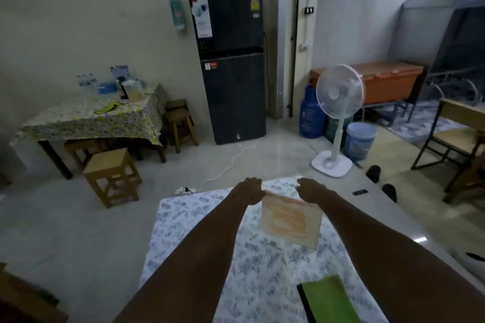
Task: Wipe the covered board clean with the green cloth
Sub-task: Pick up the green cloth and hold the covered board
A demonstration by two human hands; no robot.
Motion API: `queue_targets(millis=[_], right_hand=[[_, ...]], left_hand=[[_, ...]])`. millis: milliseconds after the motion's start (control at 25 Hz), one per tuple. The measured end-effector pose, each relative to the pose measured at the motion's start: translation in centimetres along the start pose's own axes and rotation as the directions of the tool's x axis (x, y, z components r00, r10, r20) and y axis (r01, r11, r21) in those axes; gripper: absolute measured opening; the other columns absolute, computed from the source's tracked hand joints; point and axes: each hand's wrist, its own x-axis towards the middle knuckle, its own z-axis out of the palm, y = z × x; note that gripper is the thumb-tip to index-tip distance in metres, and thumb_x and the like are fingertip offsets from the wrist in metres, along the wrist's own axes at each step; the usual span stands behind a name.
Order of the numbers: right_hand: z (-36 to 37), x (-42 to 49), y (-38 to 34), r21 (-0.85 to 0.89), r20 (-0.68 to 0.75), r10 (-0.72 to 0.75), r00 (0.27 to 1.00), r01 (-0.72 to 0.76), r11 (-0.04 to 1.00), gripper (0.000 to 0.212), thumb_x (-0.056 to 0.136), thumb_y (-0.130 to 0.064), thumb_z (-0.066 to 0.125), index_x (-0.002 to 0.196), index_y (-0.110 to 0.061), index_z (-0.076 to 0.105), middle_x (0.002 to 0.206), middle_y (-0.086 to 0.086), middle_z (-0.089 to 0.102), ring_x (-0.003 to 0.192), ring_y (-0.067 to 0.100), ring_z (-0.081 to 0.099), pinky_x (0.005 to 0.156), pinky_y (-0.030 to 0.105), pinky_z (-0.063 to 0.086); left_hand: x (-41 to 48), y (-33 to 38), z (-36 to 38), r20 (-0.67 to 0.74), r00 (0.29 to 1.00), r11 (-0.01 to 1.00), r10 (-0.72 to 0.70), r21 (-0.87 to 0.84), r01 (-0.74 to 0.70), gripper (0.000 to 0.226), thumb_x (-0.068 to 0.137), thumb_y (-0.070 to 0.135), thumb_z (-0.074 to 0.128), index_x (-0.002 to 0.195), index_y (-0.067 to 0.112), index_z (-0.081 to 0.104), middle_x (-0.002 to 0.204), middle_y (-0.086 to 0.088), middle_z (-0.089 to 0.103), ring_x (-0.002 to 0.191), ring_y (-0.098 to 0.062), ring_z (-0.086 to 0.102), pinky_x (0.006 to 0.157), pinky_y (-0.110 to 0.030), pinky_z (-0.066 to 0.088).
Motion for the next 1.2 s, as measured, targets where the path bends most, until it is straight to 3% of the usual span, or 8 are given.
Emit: queue_targets(millis=[200, 360, 520, 640, 760, 920, 1080, 1200], right_hand=[[5.7, -2.3, 4.3, 0.083, -0.036, 0.101, 0.994, -0.098, 0.992, 0.023, 0.087, -0.003, 0.04, 0.105, -0.008, 0.054, 0.116, 0.018, 0.061, 0.11, 0.033, 0.058, 0.094, 0.038, 0.048], [7.3, -3.5, 5.1, 0.191, -0.246, 0.104, 0.964, -0.057, 0.98, 0.022, 0.091, -0.005, 0.044, 0.101, -0.008, 0.063, 0.1, 0.014, 0.068, 0.093, 0.03, 0.063, 0.077, 0.031, 0.045], [7.1, -4.4, 3.8, 0.598, -0.162, 0.136, 0.977, -0.012, 0.801, 0.022, 0.098, -0.013, 0.042, 0.097, -0.01, 0.064, 0.092, 0.011, 0.066, 0.08, 0.027, 0.061, 0.069, 0.032, 0.047], [8.1, -6.0, 3.0, 0.88, 0.128, 0.079, 0.989, -0.15, 0.451, 0.021, 0.1, -0.017, 0.044, 0.109, -0.008, 0.061, 0.1, 0.017, 0.065, 0.089, 0.031, 0.065, 0.073, 0.035, 0.055], [11.4, -7.5, 2.0, 0.884, 0.266, 0.022, 0.964, -0.253, 0.393, 0.02, 0.099, -0.019, 0.048, 0.112, -0.01, 0.061, 0.101, 0.016, 0.066, 0.09, 0.03, 0.066, 0.071, 0.034, 0.056], [18.0, -9.4, 1.3, 0.925, 0.255, 0.166, 0.952, -0.291, 0.245, 0.019, 0.093, -0.01, 0.057, 0.111, -0.003, 0.057, 0.101, 0.02, 0.062, 0.08, 0.03, 0.063, 0.072, 0.04, 0.055], [21.9, -12.7, 2.1, 0.723, -0.014, 0.215, 0.977, -0.139, 0.677, 0.028, 0.085, -0.011, 0.068, 0.112, -0.008, 0.059, 0.111, 0.015, 0.062, 0.096, 0.03, 0.062, 0.084, 0.047, 0.053], [24.3, -16.2, 4.4, 0.223, -0.178, 0.103, 0.979, -0.062, 0.973, 0.044, 0.075, -0.035, 0.075, 0.112, -0.016, 0.063, 0.121, 0.017, 0.058, 0.113, 0.037, 0.053, 0.093, 0.052, 0.045]], left_hand=[[-0.7, -0.3, 5.7, 0.057, 0.998, 0.983, -0.001, -0.182, 0.011, 0.061, 0.104, 0.032, 0.038, 0.153, 0.003, 0.017, 0.163, -0.015, 0.015, 0.151, -0.026, 0.015, 0.121, -0.035, 0.013], [-0.7, -2.8, 9.7, 0.066, 0.995, 0.929, -0.069, -0.36, 0.089, 0.06, 0.104, 0.034, 0.038, 0.152, 0.003, 0.021, 0.162, -0.015, 0.019, 0.151, -0.025, 0.018, 0.121, -0.034, 0.015], [-2.2, -6.5, 14.1, 0.069, 0.978, 0.783, -0.196, -0.589, 0.199, 0.054, 0.104, 0.033, 0.038, 0.15, 0.005, 0.031, 0.158, -0.014, 0.032, 0.146, -0.026, 0.031, 0.118, -0.034, 0.024], [-5.5, -9.1, 17.3, 0.184, 0.945, 0.561, -0.271, -0.768, 0.31, 0.047, 0.1, 0.04, 0.041, 0.135, 0.01, 0.054, 0.141, -0.015, 0.054, 0.132, -0.03, 0.05, 0.11, -0.042, 0.039], [-11.0, -9.7, 20.5, 0.356, 0.879, 0.164, -0.318, -0.892, 0.421, 0.024, 0.099, 0.033, 0.048, 0.1, 0.016, 0.065, 0.1, -0.008, 0.065, 0.092, -0.021, 0.063, 0.077, -0.031, 0.052], [-17.3, -9.0, 25.1, 0.423, 0.815, -0.111, -0.397, -0.903, 0.415, 0.023, 0.101, 0.018, 0.05, 0.118, 0.013, 0.063, 0.094, -0.008, 0.066, 0.079, -0.017, 0.06, 0.065, -0.024, 0.051], [-20.0, -8.5, 28.1, 0.483, 0.757, -0.235, -0.439, -0.875, 0.422, 0.03, 0.1, 0.011, 0.049, 0.128, 0.001, 0.058, 0.089, -0.011, 0.064, 0.067, -0.016, 0.055, 0.051, -0.02, 0.052], [-20.7, -7.7, 29.2, 0.48, 0.73, -0.208, -0.486, -0.875, 0.437, 0.035, 0.099, 0.014, 0.052, 0.133, 0.003, 0.056, 0.095, -0.012, 0.066, 0.071, -0.017, 0.057, 0.058, -0.022, 0.054]])
